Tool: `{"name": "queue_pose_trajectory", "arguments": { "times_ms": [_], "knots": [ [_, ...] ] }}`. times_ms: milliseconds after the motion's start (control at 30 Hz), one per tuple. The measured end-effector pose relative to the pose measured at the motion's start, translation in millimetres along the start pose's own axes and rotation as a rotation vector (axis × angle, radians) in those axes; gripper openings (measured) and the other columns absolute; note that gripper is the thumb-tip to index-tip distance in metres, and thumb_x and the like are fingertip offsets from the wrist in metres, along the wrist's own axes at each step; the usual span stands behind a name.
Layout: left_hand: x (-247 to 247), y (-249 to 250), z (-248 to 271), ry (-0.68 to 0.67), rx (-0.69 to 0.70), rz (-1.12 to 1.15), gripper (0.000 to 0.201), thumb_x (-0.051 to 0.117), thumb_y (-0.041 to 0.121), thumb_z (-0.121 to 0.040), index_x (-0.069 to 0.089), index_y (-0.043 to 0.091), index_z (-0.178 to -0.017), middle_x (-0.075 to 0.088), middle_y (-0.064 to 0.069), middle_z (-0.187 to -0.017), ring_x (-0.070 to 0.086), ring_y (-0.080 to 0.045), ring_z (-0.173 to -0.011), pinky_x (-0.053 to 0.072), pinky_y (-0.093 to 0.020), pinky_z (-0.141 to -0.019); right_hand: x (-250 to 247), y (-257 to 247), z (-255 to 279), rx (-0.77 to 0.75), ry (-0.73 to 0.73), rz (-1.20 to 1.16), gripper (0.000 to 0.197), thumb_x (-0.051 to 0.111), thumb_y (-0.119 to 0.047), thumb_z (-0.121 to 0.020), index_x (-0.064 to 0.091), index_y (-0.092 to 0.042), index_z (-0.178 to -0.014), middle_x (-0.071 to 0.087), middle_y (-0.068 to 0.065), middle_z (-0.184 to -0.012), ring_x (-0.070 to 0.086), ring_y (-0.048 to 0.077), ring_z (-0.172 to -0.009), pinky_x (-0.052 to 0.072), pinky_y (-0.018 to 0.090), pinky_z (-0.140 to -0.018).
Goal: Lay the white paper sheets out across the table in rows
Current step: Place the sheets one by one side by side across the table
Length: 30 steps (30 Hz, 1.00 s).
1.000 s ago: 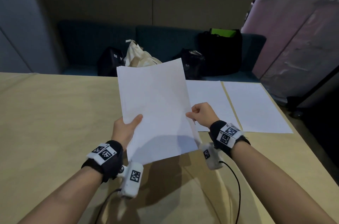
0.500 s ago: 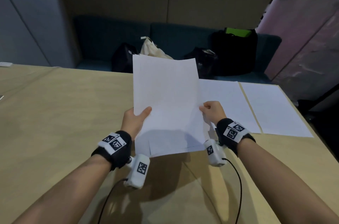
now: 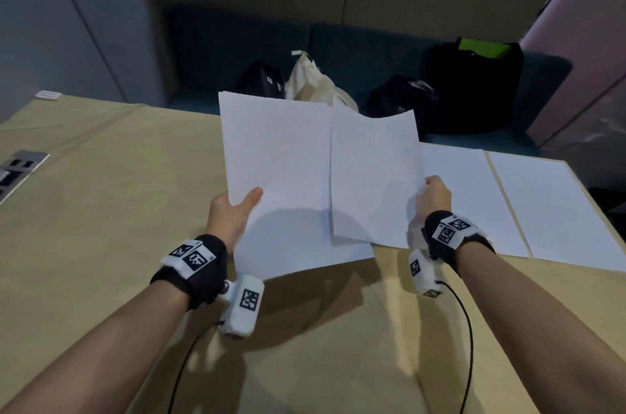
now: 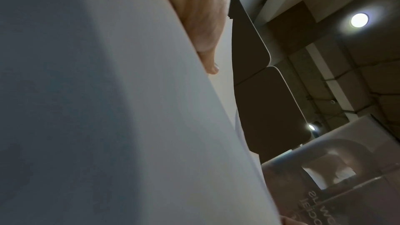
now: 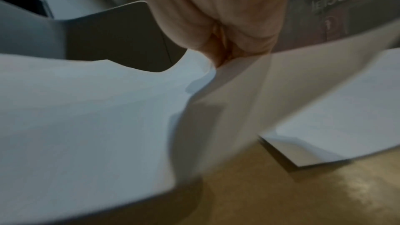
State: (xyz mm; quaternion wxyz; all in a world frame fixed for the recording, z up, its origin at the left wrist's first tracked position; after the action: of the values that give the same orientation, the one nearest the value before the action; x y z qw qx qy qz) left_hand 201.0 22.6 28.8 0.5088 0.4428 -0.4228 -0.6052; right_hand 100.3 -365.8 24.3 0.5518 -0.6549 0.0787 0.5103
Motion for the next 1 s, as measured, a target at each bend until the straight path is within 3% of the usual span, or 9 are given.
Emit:
{"name": "queue_pose_trajectory", "arguments": {
  "times_ms": [100, 233, 400, 567, 667, 800, 900, 1000],
  "knots": [
    [-19.1, -1.9, -7.2, 0.028, 0.000, 0.018, 0.036, 0.060, 0.018, -0.089, 0.058, -0.001, -0.120, 0.063, -0.010, -0.112, 0.057, -0.019, -0.097, 0.040, -0.025, -0.083, 7.8, -8.0, 1.7, -0.002, 0.032, -0.011, 0.033, 0.033, -0.002, -0.094, 0.036, 0.001, -0.127, 0.051, 0.027, -0.128, 0.053, 0.040, -0.114, 0.041, 0.042, -0.092],
    [-43.2, -6.7, -15.6, 0.065, -0.017, 0.072, 0.035, 0.060, 0.018, -0.089, 0.058, 0.000, -0.120, 0.062, -0.008, -0.111, 0.058, -0.021, -0.098, 0.041, -0.027, -0.084, 34.4, -15.0, -5.1, -0.055, -0.060, 0.187, 0.029, 0.039, 0.005, -0.092, 0.057, 0.009, -0.115, 0.050, 0.028, -0.128, 0.051, 0.040, -0.117, 0.040, 0.040, -0.099],
    [-55.0, -17.5, -22.5, 0.071, -0.050, 0.074, 0.034, 0.060, 0.021, -0.089, 0.060, 0.003, -0.118, 0.063, -0.008, -0.108, 0.059, -0.022, -0.099, 0.042, -0.029, -0.085, 67.5, -14.1, -1.4, -0.119, -0.166, 0.343, 0.030, 0.041, 0.003, -0.093, 0.058, 0.009, -0.118, 0.044, 0.027, -0.132, 0.050, 0.041, -0.116, 0.039, 0.040, -0.100],
    [-49.0, -25.1, -24.1, 0.039, -0.061, 0.038, 0.035, 0.061, 0.024, -0.088, 0.060, 0.005, -0.117, 0.065, -0.009, -0.110, 0.060, -0.024, -0.100, 0.045, -0.033, -0.090, 66.0, -7.8, 2.3, -0.064, -0.122, 0.443, 0.032, 0.046, -0.004, -0.092, 0.054, -0.002, -0.123, 0.038, 0.023, -0.134, 0.039, 0.041, -0.123, 0.035, 0.046, -0.102],
    [-41.0, -26.1, -22.5, 0.010, -0.058, 0.021, 0.036, 0.060, 0.025, -0.089, 0.059, 0.004, -0.119, 0.064, -0.008, -0.109, 0.059, -0.023, -0.100, 0.043, -0.031, -0.085, 64.2, -22.9, 12.1, -0.159, -0.097, 0.478, 0.035, 0.047, -0.012, -0.093, 0.052, -0.009, -0.127, 0.034, 0.018, -0.137, 0.034, 0.035, -0.128, 0.030, 0.044, -0.106],
    [-31.7, -29.9, -20.3, -0.030, -0.063, 0.011, 0.036, 0.059, 0.026, -0.090, 0.058, 0.006, -0.119, 0.064, -0.007, -0.109, 0.058, -0.023, -0.101, 0.043, -0.032, -0.087, 88.6, -42.5, 45.0, -0.342, -0.261, 0.556, 0.039, 0.045, -0.025, -0.094, 0.049, -0.016, -0.131, 0.034, 0.013, -0.144, 0.035, 0.032, -0.130, 0.032, 0.044, -0.106],
    [-27.0, -36.2, -17.4, -0.046, -0.097, 0.033, 0.038, 0.059, 0.026, -0.089, 0.058, 0.005, -0.121, 0.064, -0.008, -0.110, 0.059, -0.026, -0.104, 0.045, -0.035, -0.093, 107.5, -37.9, 64.5, -0.306, -0.390, 0.585, 0.046, 0.047, -0.032, -0.092, 0.041, -0.022, -0.137, 0.030, 0.007, -0.150, 0.030, 0.031, -0.135, 0.028, 0.048, -0.108],
    [-26.2, -38.6, -15.7, -0.041, -0.104, 0.044, 0.038, 0.060, 0.024, -0.089, 0.058, 0.003, -0.121, 0.064, -0.010, -0.111, 0.060, -0.025, -0.103, 0.045, -0.034, -0.092, 110.0, -33.2, 66.4, -0.253, -0.423, 0.567, 0.052, 0.049, -0.034, -0.091, 0.034, -0.027, -0.141, 0.024, 0.002, -0.153, 0.023, 0.028, -0.139, 0.024, 0.054, -0.110]
  ]
}}
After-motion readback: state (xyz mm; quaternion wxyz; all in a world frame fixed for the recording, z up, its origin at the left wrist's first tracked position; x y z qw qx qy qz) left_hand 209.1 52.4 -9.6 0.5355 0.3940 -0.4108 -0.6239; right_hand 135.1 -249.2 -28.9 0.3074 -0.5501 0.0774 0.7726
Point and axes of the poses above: each hand's wrist, its own z-axis away from the middle knuckle, its own x-axis out of the palm, y = z × x, the point moved 10 cm from there along -z, towards the middle knuckle
